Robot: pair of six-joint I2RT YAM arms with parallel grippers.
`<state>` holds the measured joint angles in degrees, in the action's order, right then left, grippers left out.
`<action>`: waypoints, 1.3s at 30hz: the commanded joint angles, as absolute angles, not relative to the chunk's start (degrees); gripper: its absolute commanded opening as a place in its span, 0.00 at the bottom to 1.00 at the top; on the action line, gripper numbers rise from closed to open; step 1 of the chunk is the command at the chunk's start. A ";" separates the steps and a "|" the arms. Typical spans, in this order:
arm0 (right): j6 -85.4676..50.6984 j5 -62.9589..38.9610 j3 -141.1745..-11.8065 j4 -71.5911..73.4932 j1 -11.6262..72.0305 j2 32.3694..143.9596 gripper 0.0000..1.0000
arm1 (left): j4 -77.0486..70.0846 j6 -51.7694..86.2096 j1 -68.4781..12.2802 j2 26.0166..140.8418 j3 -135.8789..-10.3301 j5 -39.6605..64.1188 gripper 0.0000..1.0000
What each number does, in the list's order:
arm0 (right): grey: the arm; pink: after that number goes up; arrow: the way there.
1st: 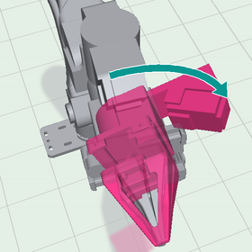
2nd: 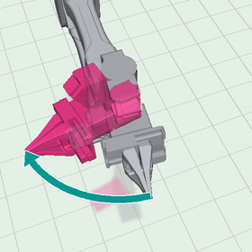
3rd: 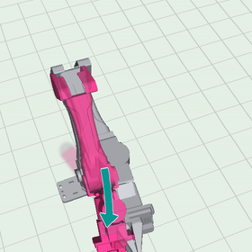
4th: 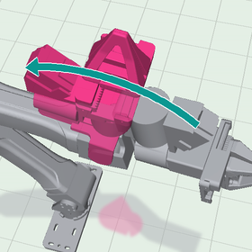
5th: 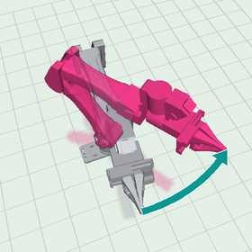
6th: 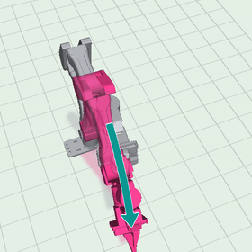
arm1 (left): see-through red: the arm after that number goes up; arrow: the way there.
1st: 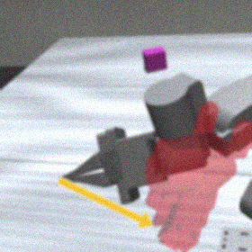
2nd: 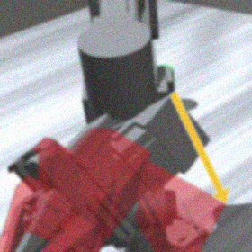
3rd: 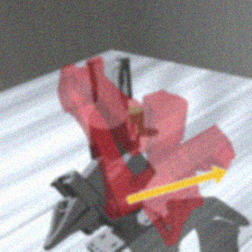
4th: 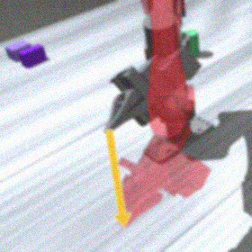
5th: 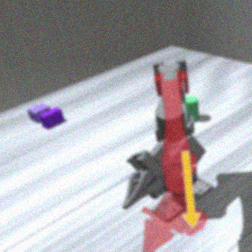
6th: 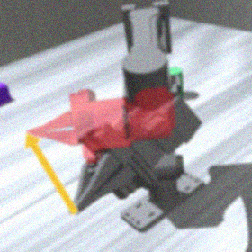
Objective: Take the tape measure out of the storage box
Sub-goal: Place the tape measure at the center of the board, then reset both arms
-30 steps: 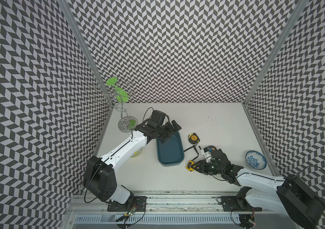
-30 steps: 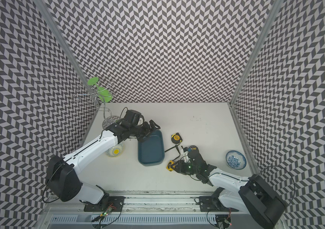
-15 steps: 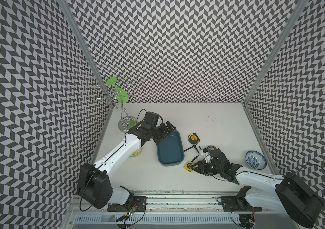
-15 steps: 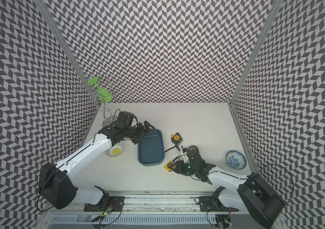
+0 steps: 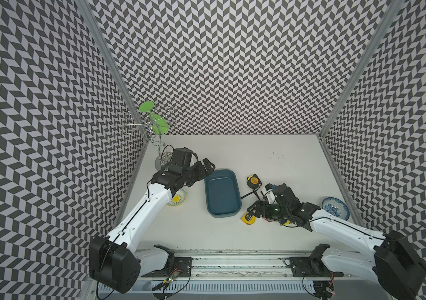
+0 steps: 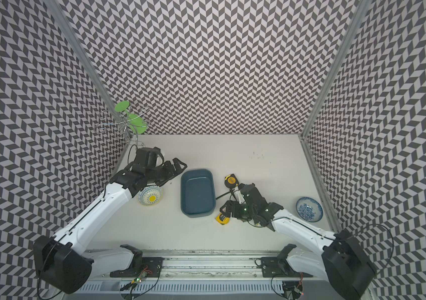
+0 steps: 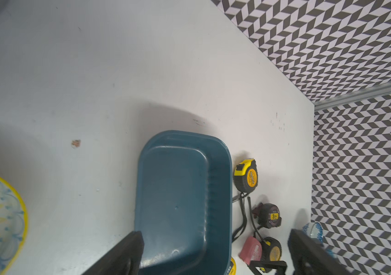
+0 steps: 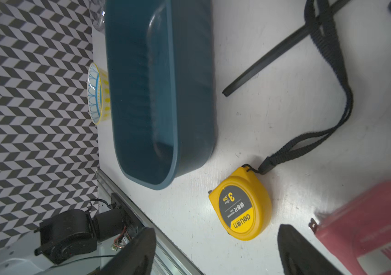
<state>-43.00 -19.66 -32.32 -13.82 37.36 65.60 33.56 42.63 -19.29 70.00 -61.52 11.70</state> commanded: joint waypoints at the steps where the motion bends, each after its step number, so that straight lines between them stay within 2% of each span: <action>1: -39.02 -14.40 -35.76 -16.53 35.97 64.20 0.89 | 32.60 34.82 -16.81 67.77 -58.93 7.23 1.00; 6: -33.41 -12.56 -39.33 -16.06 28.94 64.68 1.00 | 27.45 27.53 -12.66 66.32 -54.68 5.14 1.00; 13: -23.35 -7.73 -42.07 -9.62 16.40 66.12 0.99 | 14.25 17.14 -8.21 63.72 -45.24 3.15 1.00; 18: -18.22 0.62 -42.39 -3.27 10.64 68.28 1.00 | 4.82 14.28 -4.76 61.51 -38.72 2.21 1.00; 25: -14.64 13.92 -36.44 13.07 7.43 71.50 1.00 | -14.62 11.45 -3.57 58.63 -27.87 -0.82 1.00; 33: -2.61 18.70 -24.12 44.11 6.53 79.27 0.99 | -34.06 5.08 -1.21 60.78 -18.74 -2.87 1.00; 36: -0.11 20.58 -21.63 52.77 6.29 81.72 1.00 | -40.54 3.84 -0.03 64.01 -17.19 -1.52 1.00; 39: -1.57 18.51 -21.78 54.98 5.27 83.81 0.99 | -45.54 2.29 0.45 68.66 -17.11 0.90 1.00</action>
